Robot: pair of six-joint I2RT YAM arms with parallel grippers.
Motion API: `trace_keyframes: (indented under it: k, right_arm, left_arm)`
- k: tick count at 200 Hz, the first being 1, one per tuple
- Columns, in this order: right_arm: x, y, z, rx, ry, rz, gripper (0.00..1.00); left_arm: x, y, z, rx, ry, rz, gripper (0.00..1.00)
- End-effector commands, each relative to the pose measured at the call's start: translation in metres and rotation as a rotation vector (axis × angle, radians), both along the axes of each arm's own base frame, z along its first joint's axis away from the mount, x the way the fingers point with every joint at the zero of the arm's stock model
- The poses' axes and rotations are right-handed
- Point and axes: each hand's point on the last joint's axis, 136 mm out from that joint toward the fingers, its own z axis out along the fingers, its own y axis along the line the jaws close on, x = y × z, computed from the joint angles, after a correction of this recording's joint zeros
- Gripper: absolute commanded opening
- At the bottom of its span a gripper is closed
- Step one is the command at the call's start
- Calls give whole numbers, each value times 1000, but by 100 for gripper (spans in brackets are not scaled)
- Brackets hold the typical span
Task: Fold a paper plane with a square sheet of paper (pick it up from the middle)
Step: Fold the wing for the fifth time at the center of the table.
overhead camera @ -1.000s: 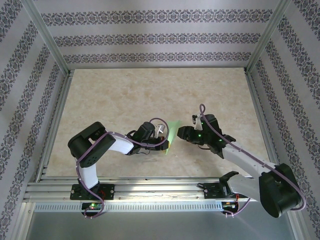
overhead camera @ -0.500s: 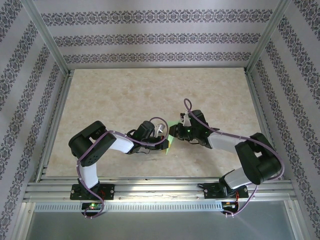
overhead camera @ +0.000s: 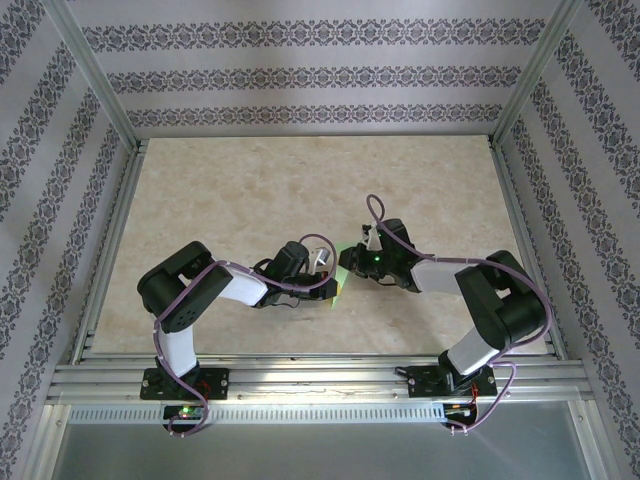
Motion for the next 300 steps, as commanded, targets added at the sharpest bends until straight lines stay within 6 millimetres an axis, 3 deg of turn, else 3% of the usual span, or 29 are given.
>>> trace_keyframes:
  k: [1,198,263,300]
  right_arm:
    - [3,0,-1,17,-5,9,17]
    - [6,-9,-29,-16,72,29,15]
    - [0,-17,-49,-56,130,21,15]
    - [-6,-21,-59,-77,162,13,15]
  left_arm:
    - [-29,11,-32,79,130,-61,0]
    - [-36,14,-36,114,158,-112,0]
    - [-38,17,-39,123,163,-118,0]
    - [-39,13,-22,81,153,-129,10]
